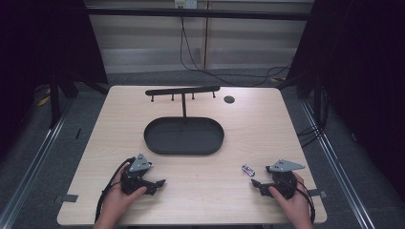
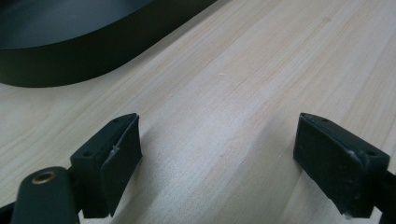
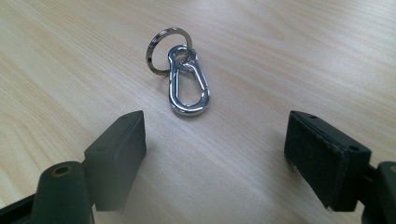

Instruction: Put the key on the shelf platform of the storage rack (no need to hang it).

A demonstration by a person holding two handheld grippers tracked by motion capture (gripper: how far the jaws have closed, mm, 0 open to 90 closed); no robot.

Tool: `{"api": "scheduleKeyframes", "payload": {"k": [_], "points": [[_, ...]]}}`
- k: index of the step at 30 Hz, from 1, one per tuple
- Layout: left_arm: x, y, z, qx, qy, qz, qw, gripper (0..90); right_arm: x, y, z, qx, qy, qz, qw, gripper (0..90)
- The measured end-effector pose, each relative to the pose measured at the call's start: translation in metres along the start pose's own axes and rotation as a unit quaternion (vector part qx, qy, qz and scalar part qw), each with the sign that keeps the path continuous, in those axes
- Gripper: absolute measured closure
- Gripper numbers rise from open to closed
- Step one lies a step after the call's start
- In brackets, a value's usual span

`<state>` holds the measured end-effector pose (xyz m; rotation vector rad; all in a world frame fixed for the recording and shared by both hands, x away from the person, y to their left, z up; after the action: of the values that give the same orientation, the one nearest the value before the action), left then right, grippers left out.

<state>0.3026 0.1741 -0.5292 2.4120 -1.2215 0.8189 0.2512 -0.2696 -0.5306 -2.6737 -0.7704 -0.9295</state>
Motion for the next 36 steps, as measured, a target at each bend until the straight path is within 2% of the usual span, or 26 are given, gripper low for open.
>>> {"api": "scheduleKeyframes", "payload": {"k": [10, 17, 25, 32, 36], "points": [[0.000, 0.000, 0.000, 0.002, 0.000, 0.001, 1.0000, 14.8, 0.000, 0.000, 0.000, -0.002, 0.000, -0.002, 1.0000, 18.3], [0.000, 0.000, 0.000, 0.000, 0.000, 0.000, 1.0000, 14.8, 0.000, -0.002, 0.000, -0.005, 0.003, -0.006, 1.0000, 20.3], [0.000, 0.000, 0.000, 0.000, 0.001, 0.000, 1.0000, 14.8, 0.002, -0.007, 0.000, 0.008, 0.008, -0.012, 0.9999, 27.4], [0.000, 0.000, 0.000, 0.001, 0.001, 0.001, 1.0000, 14.8, 0.009, -0.009, 0.004, 0.032, 0.003, -0.017, 0.9993, 30.2], [0.000, 0.000, 0.000, 0.002, 0.001, 0.001, 1.0000, 14.8, 0.014, -0.010, 0.003, 0.030, 0.005, -0.022, 0.9993, 30.7]]}}
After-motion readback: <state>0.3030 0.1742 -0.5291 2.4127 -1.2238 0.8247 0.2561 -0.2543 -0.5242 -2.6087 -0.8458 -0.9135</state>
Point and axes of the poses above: each handheld gripper's, and its own axes: z roughly forward along the jaws, x roughly out of its top, y roughly to its right, the point moved 3 cm from there along z, roughly forward along the jaws, and after that the axes turned 8 degrees about -y, right-handed, at the moved point
